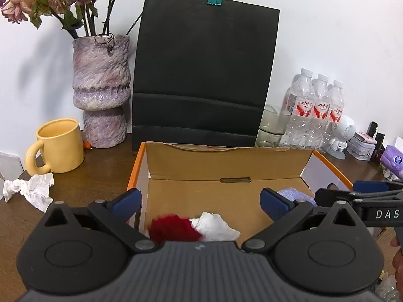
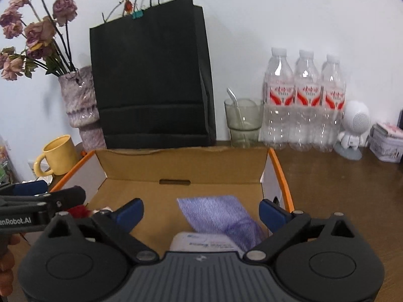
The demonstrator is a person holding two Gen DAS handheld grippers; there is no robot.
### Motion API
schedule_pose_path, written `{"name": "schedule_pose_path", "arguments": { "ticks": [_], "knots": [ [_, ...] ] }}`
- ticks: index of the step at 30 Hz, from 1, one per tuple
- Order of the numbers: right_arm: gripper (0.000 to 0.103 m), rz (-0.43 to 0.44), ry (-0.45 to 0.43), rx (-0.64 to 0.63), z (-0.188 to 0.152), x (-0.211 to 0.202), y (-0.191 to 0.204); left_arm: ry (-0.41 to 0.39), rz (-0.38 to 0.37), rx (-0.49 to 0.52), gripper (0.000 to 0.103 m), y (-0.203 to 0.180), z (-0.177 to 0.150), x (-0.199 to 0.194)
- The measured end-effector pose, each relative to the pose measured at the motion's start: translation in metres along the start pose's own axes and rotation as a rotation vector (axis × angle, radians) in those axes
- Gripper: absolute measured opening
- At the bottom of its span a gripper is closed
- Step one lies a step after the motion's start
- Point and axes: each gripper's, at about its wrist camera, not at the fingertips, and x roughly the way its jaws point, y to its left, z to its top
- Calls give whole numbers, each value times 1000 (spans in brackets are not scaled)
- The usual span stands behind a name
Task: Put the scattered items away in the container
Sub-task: 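Lower the rose and plastic box into the cardboard box and release both, then grasp the white plush lamb with left tool while right tool grasps iridescent bag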
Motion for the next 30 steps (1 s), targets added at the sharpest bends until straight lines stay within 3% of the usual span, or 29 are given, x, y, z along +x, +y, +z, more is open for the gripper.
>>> {"name": "schedule_pose_path", "arguments": {
  "ticks": [9, 16, 21, 30],
  "knots": [
    [100, -3, -14, -36, 1, -14, 7, -4, 4, 3, 103, -3, 1, -8],
    [103, 2, -41, -42, -6, -49, 8, -47, -9, -6, 103, -7, 0, -42],
    [103, -19, -57, -58, -22, -84, 1, -80, -20, 21, 103, -15, -9, -76],
    [103, -76, -61, -22, -67, -136, -30, -71, -49, 67, 103, -26, -41, -125]
  ]
}}
